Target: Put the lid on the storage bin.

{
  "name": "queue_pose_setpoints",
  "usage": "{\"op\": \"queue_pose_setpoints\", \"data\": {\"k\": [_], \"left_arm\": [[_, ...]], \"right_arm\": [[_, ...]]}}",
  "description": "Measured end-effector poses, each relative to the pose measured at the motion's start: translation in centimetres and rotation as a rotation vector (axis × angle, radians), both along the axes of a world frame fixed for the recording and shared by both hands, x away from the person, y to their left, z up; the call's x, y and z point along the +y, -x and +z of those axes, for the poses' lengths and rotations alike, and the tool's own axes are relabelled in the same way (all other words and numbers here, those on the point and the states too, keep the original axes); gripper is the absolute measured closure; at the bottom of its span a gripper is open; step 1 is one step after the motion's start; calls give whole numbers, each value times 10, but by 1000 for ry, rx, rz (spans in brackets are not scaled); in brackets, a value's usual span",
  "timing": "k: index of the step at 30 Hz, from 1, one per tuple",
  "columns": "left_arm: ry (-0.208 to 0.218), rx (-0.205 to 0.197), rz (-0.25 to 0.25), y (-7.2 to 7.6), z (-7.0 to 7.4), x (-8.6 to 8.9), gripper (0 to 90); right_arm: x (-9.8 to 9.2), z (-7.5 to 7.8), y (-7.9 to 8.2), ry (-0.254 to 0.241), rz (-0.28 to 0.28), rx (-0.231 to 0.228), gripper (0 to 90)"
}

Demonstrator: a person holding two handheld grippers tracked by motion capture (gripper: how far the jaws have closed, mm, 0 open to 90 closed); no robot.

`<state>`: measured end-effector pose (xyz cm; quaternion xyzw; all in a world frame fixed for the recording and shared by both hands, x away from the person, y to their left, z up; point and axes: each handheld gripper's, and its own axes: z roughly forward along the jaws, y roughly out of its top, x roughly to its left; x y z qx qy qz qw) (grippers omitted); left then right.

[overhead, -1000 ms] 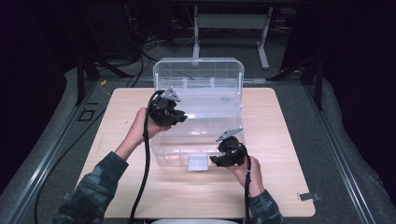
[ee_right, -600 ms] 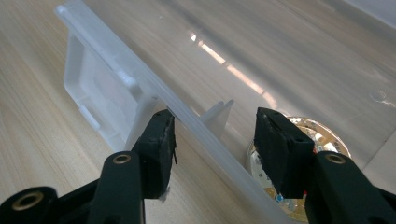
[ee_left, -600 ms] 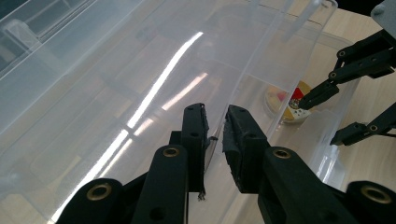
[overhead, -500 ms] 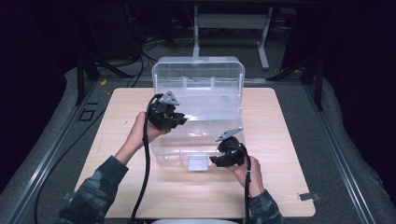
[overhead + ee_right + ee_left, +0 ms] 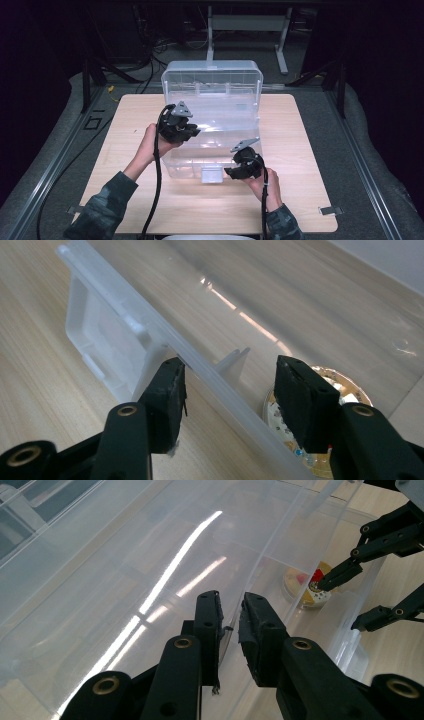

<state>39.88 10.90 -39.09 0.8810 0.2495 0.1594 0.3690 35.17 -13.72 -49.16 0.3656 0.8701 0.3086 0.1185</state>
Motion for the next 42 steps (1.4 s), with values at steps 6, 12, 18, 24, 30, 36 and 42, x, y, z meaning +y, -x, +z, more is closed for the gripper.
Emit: {"op": "queue_pose_setpoints", "data": {"k": [6,12,18,24,30,36,42], "left_arm": [[1,-10,4,3,-2,0,777],[6,-7,-1,6,-5,1,778],[8,-9,-1,9,-6,1,777],[7,2,0,11,-7,0,771],[8,-4,1,14,-9,1,768],[13,-2,7,16,-10,1,759],[13,5,10,17,-11,1,756]], "right_arm": [[1,3,4,-3,-10,-16,482],[1,8,7,3,-14,-33,494],[-7,17,14,-15,-31,-53,472],[-19,39,28,-47,-19,-82,489],[-28,69,43,-87,31,-125,497],[-31,105,44,-114,57,-191,501],[-30,131,22,-139,57,-225,503]]}}
